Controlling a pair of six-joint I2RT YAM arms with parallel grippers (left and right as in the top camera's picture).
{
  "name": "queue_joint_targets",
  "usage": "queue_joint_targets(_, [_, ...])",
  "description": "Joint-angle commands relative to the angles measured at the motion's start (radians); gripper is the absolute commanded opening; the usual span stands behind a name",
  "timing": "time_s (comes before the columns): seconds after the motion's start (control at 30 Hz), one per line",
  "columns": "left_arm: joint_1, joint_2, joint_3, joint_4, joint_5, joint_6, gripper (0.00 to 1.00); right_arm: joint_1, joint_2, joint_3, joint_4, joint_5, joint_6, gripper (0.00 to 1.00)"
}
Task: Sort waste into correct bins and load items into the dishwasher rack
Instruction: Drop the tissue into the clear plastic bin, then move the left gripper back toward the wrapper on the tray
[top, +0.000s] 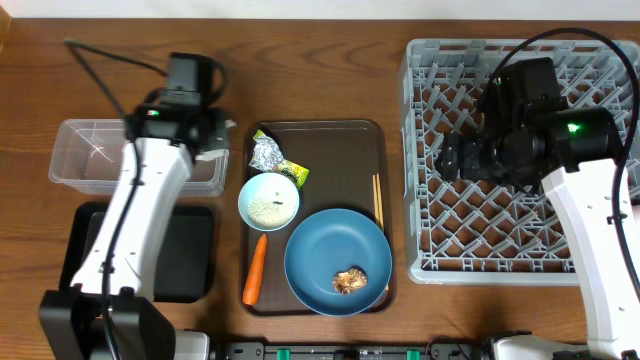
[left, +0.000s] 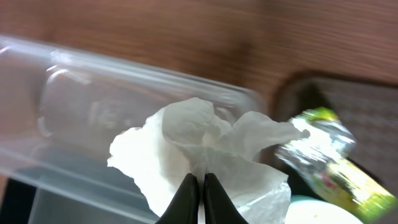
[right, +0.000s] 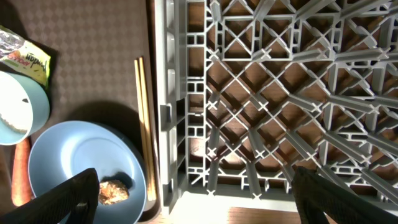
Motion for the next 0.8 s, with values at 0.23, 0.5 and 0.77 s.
queue_joint_targets(0.23, [0.105,0.008,-0.011,0.022,0.021,-0.066,0.77,0.006,-0.002,-0.006,0.003,0.009,0.015,0.92])
queue_joint_targets(0.5, [0.071,0.008,-0.010,0.078,0.319,0.017,0.64,0.006,-0.002,-0.006,0.004,0.010,0.015,0.93])
queue_joint_targets(0.77, [-0.137,0.043,-0.013,0.127,0.203,0.064,0.64,0.006,-0.002,-0.006,0.005,0.010,0.016,0.93])
